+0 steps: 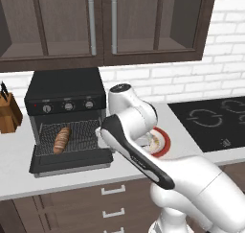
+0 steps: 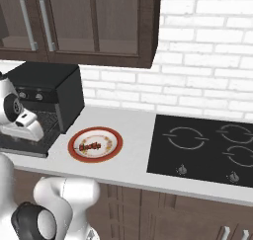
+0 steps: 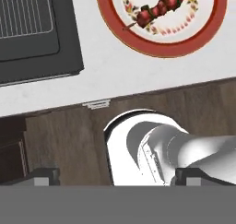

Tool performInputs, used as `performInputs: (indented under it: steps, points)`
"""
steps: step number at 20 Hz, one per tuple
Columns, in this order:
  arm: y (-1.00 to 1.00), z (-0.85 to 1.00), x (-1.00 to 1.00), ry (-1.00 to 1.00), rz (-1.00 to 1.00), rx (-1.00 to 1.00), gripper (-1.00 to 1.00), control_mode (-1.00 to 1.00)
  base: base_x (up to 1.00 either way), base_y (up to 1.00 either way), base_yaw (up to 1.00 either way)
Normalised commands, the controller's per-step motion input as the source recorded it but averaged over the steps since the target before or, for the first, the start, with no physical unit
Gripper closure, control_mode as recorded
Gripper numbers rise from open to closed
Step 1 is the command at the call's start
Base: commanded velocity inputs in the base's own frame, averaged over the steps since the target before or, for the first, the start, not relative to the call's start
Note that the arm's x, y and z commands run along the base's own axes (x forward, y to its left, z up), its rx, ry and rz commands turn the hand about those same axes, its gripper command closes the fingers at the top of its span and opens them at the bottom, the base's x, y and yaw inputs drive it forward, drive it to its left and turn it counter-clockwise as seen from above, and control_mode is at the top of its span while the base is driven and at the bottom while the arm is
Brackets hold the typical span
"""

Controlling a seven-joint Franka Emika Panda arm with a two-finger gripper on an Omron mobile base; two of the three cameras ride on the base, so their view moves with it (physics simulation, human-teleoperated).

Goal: Pick up the kebab skewer and baguette bread, and place them inside the toaster oven. Close the toaster oven door and start by setting the timer.

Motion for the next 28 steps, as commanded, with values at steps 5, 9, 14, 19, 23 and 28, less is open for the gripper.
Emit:
performInputs:
  steps: [5,9,14,19,23,28]
  points:
    - [-1.00,0.00,0.31,0.13,-0.33,0.00,-1.00,-1.00,0.00,0.00,0.00]
    - [-1.00,0.00,0.30,0.02,-0.42,0.00,-1.00,-1.00,0.00,0.00,0.00]
    - [-0.67,-0.20,0.48,0.02,-0.48,0.01,-1.00,-1.00,0.00,0.00,0.00]
    - [-0.01,-0.56,0.36,0.01,-0.48,0.07,-1.00,-1.00,0.00,0.00,0.00]
    - [0.00,-0.25,0.66,0.00,-0.22,0.11,-1.00,-1.00,0.00,0.00,0.00]
    - [0.04,-0.13,0.84,0.00,-0.01,0.02,-1.00,-1.00,0.00,0.00,0.00]
